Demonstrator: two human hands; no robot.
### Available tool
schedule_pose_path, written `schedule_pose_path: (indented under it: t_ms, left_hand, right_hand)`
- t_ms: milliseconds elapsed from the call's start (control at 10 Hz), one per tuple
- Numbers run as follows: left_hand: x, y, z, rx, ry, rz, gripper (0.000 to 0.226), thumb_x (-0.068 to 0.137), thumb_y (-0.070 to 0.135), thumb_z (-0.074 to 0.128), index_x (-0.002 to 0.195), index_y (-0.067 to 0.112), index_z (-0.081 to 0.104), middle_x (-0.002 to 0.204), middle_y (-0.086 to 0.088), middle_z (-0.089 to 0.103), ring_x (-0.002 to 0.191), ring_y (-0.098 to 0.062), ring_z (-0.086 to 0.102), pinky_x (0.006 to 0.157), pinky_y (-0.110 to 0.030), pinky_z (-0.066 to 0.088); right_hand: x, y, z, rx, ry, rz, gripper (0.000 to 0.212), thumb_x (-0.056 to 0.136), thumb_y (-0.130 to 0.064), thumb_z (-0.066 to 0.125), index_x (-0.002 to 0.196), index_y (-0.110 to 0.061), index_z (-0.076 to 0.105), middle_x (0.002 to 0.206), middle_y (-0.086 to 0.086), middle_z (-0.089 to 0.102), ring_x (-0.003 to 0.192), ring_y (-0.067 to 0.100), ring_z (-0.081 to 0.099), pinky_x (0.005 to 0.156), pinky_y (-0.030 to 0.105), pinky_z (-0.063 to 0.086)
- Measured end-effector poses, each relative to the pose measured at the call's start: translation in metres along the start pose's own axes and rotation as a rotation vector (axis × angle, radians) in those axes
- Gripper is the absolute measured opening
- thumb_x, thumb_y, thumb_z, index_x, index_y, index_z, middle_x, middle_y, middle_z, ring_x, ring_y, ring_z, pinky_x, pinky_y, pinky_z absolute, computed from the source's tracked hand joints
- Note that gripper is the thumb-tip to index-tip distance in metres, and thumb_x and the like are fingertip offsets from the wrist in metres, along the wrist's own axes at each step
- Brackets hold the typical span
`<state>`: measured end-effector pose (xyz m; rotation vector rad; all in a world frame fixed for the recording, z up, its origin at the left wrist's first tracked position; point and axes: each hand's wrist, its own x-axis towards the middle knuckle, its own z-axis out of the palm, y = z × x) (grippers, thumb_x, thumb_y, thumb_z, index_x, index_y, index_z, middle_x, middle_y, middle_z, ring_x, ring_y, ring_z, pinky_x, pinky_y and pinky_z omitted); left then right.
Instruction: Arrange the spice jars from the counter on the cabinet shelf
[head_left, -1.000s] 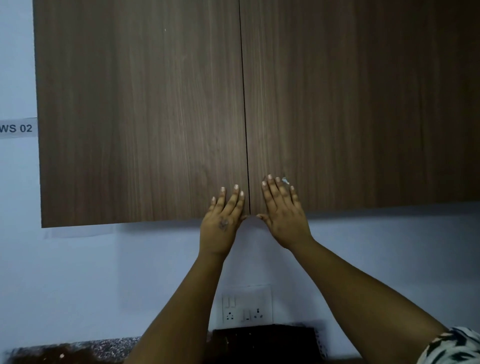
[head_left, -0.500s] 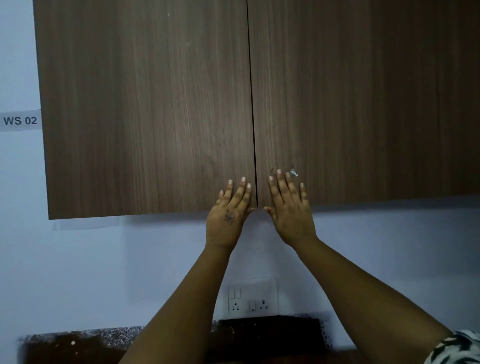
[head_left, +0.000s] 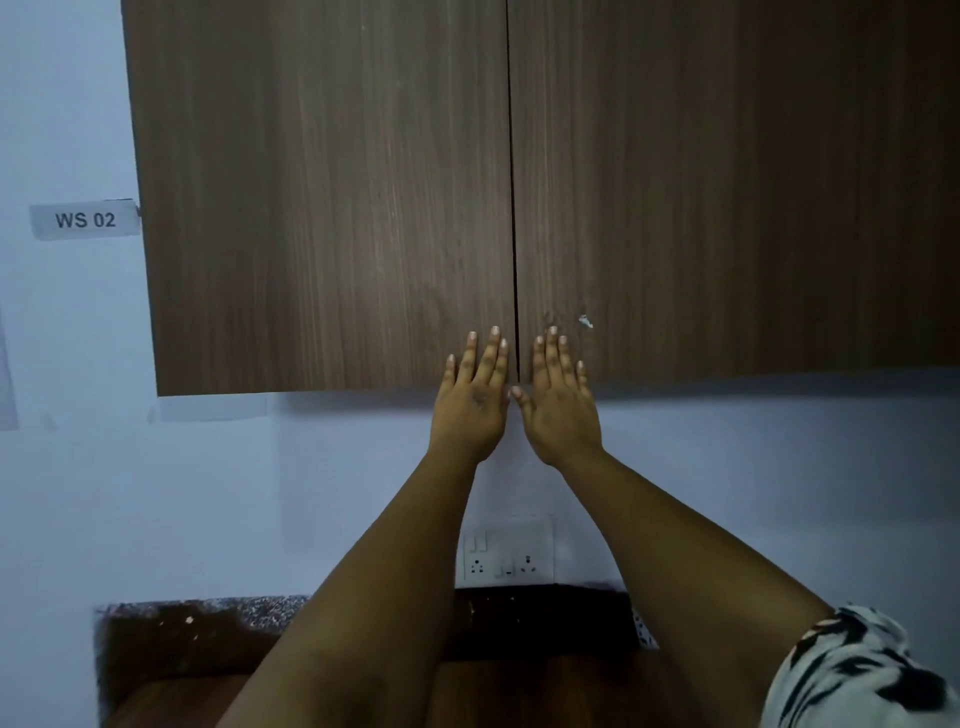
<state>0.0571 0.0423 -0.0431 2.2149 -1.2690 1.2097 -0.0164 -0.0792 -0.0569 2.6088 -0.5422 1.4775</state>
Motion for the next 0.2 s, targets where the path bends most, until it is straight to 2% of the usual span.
schedule_pose_path:
  t_ms: [100,200]
  left_hand:
    - [-0.006,0.011,-0.009,-0.041,0.026,-0.043,0.060,0.106,0.030,0.022,0.154,0.010,-0.008,0.162,-0.007,-0.017,0.149,-0.022,-0.019,0.122,-0.043,-0.007]
    - [-0.020,0.019,-0.016,-0.137,0.106,-0.077,0.060,0.106,0.028,0.023,0.153,0.008,-0.008,0.162,-0.009,-0.016,0.149,-0.022,-0.019,0.123,-0.041,-0.008]
  right_hand:
    - [-0.001,-0.002,-0.010,0.052,-0.012,-0.003,0.069,0.101,-0.049,0.019,0.154,-0.013,-0.006,0.162,0.005,-0.015,0.147,0.015,-0.016,0.122,0.040,0.001]
    - [-0.007,-0.003,-0.026,0.059,0.028,-0.023,0.069,0.101,-0.049,0.019,0.154,-0.012,-0.008,0.161,0.004,-0.017,0.146,0.014,-0.019,0.121,0.037,-0.002]
